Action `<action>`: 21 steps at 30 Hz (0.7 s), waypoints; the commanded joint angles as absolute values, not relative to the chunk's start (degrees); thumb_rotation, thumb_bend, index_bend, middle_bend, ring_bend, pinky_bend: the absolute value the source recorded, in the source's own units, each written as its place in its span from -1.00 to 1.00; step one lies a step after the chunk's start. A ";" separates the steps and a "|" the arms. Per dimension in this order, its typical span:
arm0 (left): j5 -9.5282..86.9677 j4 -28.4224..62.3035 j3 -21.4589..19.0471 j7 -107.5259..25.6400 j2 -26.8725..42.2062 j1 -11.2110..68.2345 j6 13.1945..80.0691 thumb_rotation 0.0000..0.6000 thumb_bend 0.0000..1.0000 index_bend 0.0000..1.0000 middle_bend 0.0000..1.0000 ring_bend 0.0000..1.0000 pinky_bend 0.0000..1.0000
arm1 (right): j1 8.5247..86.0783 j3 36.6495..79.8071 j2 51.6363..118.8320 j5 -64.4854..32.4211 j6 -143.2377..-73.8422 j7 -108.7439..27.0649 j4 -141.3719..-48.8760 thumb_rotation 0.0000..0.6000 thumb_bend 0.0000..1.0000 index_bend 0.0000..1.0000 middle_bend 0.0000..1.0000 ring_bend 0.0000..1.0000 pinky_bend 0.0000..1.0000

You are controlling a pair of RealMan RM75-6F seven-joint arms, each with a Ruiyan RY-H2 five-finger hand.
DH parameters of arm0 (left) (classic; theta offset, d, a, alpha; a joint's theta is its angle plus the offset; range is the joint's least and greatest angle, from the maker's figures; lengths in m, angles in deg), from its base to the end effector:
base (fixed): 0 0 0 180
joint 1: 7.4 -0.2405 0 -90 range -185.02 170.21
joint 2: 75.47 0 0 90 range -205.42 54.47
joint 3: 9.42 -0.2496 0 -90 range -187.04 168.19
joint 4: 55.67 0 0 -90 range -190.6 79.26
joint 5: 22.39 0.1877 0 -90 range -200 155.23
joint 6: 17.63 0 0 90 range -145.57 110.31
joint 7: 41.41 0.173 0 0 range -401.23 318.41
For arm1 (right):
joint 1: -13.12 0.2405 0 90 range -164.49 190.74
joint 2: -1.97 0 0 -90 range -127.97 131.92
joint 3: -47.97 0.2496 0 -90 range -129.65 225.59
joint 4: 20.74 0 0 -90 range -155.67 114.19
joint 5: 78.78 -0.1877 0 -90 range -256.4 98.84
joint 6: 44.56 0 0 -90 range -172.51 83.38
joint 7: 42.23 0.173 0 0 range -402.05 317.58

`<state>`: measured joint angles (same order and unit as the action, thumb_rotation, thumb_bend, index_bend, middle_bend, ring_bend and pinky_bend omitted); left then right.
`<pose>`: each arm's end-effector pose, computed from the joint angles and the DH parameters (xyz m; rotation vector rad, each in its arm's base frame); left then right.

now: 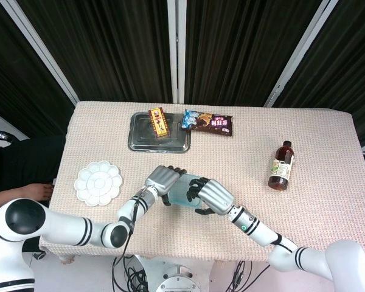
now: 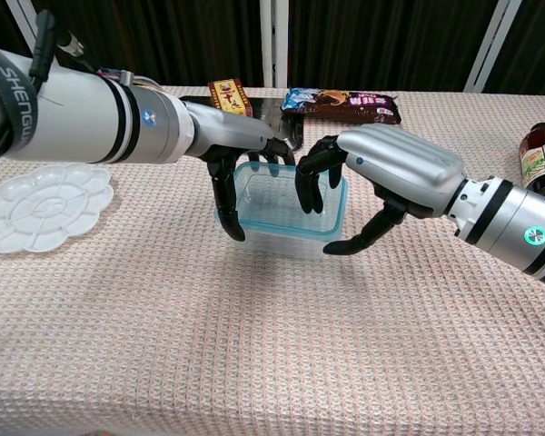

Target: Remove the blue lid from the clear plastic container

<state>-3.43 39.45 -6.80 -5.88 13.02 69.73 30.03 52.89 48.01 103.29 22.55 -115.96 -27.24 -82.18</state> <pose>-0.0237 0.3546 -0.0619 -2.2049 -1.0241 -0.5763 -0.1169 -0.3066 -0.0499 2.1160 -0.8113 1.4200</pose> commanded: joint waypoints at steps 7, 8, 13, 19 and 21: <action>-2.89 39.02 -7.03 -5.79 13.44 69.41 30.21 1.00 -1.00 -0.63 -0.36 -0.55 -0.39 | 53.05 48.20 103.14 22.12 -116.83 -27.78 -82.48 1.00 -0.86 0.09 0.07 -0.38 -0.13; -2.87 38.99 -7.04 -5.78 13.46 69.39 30.15 1.00 -1.00 -0.63 -0.36 -0.55 -0.39 | 53.05 48.22 103.15 22.08 -116.93 -27.80 -82.48 1.00 -0.85 0.10 0.07 -0.37 -0.13; -2.77 38.57 -7.13 -5.75 13.70 69.30 29.89 1.00 -1.00 -0.64 -0.36 -0.55 -0.39 | 53.03 48.20 103.26 21.92 -117.42 -27.97 -82.27 1.00 -0.78 0.10 0.08 -0.35 -0.12; -2.66 38.39 -6.96 -5.97 13.75 69.12 29.75 1.00 -1.00 -0.63 -0.36 -0.55 -0.40 | 53.01 48.27 103.44 21.85 -118.17 -28.18 -81.93 1.00 -0.71 0.11 0.08 -0.35 -0.11; -2.79 38.60 -6.82 -6.16 13.49 69.12 29.36 1.00 -1.00 -0.63 -0.36 -0.55 -0.42 | 53.08 48.33 103.66 21.95 -118.42 -28.61 -81.44 1.00 -0.63 0.11 0.07 -0.35 -0.11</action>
<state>-2.74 38.52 -6.87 -6.09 13.57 69.12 29.47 53.05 48.30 103.57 21.90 -118.32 -28.49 -81.56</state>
